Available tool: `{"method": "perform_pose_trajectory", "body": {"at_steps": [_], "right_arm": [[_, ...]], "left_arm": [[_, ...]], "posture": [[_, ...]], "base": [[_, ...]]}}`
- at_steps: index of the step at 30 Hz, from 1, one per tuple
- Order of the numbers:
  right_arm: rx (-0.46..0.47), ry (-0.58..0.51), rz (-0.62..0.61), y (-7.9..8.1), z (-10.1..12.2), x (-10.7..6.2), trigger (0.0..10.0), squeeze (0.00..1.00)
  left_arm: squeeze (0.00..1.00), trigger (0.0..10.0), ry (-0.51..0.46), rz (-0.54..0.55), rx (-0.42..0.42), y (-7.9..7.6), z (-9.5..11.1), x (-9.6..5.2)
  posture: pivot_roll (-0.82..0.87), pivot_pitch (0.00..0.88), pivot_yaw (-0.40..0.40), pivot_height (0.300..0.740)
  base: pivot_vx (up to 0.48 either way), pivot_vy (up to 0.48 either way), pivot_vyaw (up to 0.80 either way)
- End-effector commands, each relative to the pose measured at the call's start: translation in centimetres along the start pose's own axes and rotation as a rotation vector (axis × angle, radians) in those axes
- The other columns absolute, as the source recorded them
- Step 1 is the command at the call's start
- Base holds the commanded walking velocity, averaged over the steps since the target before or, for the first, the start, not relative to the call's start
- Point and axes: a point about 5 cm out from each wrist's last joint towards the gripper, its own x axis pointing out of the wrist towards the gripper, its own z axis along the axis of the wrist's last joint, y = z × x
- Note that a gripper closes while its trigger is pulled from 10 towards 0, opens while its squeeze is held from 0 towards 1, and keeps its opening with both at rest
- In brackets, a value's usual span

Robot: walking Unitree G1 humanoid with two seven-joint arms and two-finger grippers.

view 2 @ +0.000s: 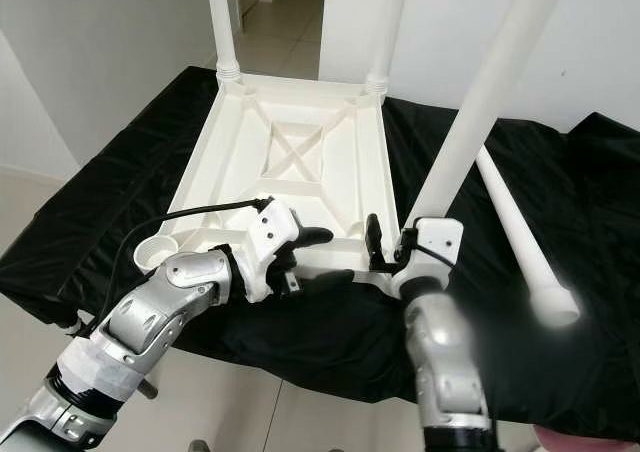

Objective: Building children table

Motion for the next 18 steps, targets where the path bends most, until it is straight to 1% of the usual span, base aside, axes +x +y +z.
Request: {"method": "perform_pose_trajectory", "body": {"at_steps": [1, 2, 3, 4, 5, 6, 8, 10, 13, 15, 18], "right_arm": [[0.013, 0.008, 0.028, 0.0, -0.3, 0.0, 10.0, 0.0], [-0.008, 0.017, 0.072, -0.3, -0.3, 0.0, 10.0, 0.0], [-0.037, 0.029, 0.152, -0.9, -0.2, 0.1, 10.0, 0.0], [-0.037, 0.029, 0.152, -0.9, -0.2, 0.1, 10.0, 0.0], [-0.042, 0.037, 0.196, -1.0, -0.3, 0.1, 10.0, 0.0], [-0.042, 0.037, 0.196, -1.0, -0.3, 0.1, 10.0, 0.0], [-0.05, 0.049, 0.27, -1.2, -0.3, 0.0, 10.0, 0.0], [-0.05, 0.049, 0.27, -1.2, -0.3, 0.0, 10.0, 0.0], [-0.071, 0.078, 0.371, -2.0, -0.7, 0.1, 10.0, 0.0], [-0.074, 0.093, 0.407, -2.3, -0.9, 0.3, 10.0, 0.0], [-0.071, 0.099, 0.423, -2.5, -1.0, 0.3, 10.0, 0.0]], "left_arm": [[0.0, 10.0, 0.021, -0.034, 0.016, -0.2, -0.2, 0.0], [0.0, 10.0, 0.022, -0.038, 0.016, -0.3, -0.2, 0.1], [0.0, 10.0, 0.024, -0.049, 0.011, -0.8, -0.4, 0.3], [0.0, 10.0, 0.024, -0.049, 0.011, -0.8, -0.4, 0.3], [0.0, 10.0, 0.028, -0.054, 0.009, -0.9, -0.5, 0.3], [0.0, 10.0, 0.028, -0.054, 0.009, -0.9, -0.5, 0.3], [0.0, 10.0, 0.036, -0.058, 0.008, -1.1, -0.7, 0.3], [0.0, 10.0, 0.036, -0.058, 0.008, -1.1, -0.7, 0.3], [0.0, 10.0, 0.046, -0.061, 0.009, -1.3, -0.8, 0.2], [0.0, 10.0, 0.048, -0.064, 0.008, -1.3, -0.8, 0.2], [0.0, 10.0, 0.048, -0.065, 0.007, -1.4, -0.8, 0.2]], "posture": [[-0.02, 0.066, -0.043, 0.74], [-0.02, 0.066, -0.043, 0.74], [-0.02, 0.068, -0.047, 0.74], [-0.02, 0.068, -0.047, 0.74], [-0.02, 0.068, -0.046, 0.74], [-0.02, 0.068, -0.046, 0.74], [-0.01, 0.07, -0.046, 0.74], [-0.01, 0.07, -0.046, 0.74], [-0.01, 0.069, -0.044, 0.74], [0.0, 0.066, -0.04, 0.74], [0.0, 0.066, -0.04, 0.74]], "base": [[0.0, 0.0, 0.0], [0.0, 0.0, 0.0], [0.0, 0.0, 0.0], [0.0, 0.0, 0.0], [0.0, 0.0, 0.0], [0.0, 0.0, 0.0], [0.0, 0.0, 0.0], [0.0, 0.0, 0.0], [0.0, 0.0, 0.0], [0.0, 0.0, 0.0], [0.0, 0.0, 0.0]]}}
